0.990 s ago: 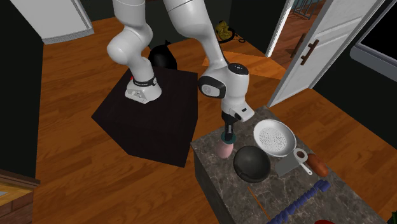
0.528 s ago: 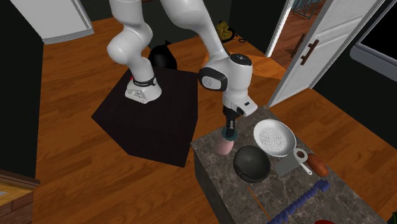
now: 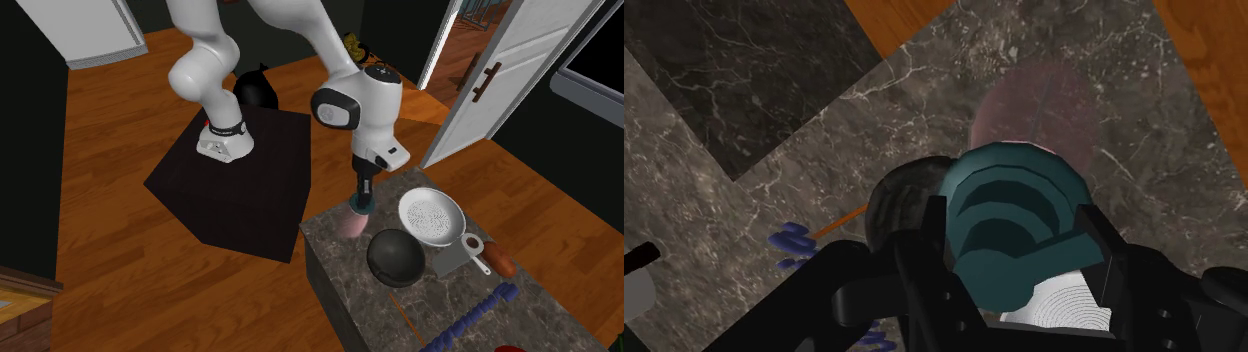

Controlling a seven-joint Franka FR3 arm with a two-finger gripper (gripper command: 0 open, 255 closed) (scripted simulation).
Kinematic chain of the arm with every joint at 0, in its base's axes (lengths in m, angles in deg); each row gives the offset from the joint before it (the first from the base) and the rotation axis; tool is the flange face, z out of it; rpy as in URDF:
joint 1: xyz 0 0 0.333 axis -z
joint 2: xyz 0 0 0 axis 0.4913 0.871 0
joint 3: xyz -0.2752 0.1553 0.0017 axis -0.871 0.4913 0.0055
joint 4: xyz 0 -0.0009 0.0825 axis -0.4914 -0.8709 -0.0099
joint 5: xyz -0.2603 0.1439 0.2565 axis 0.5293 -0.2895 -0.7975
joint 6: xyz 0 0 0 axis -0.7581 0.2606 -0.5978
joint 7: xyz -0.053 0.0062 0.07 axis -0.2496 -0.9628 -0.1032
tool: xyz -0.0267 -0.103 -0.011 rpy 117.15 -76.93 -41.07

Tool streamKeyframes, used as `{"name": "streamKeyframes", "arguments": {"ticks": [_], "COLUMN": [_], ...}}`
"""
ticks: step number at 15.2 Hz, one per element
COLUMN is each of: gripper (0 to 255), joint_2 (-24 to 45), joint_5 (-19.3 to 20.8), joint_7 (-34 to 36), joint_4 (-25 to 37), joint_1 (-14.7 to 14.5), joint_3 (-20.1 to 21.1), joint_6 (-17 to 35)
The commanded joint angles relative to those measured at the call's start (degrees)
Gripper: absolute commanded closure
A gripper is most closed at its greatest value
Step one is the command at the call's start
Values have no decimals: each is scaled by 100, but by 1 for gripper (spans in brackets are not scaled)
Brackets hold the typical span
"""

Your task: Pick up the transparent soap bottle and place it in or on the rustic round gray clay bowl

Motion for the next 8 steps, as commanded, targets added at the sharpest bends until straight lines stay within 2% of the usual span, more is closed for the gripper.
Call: {"name": "streamKeyframes", "arguments": {"ticks": [1,8], "gripper": [255,255], "joint_2": [-127,-527], "joint_5": [5,32], "joint_7": [-20,-60], "joint_4": [44,183], "joint_1": [-4,-27], "joint_3": [-3,0], "joint_6": [-167,-700]}}
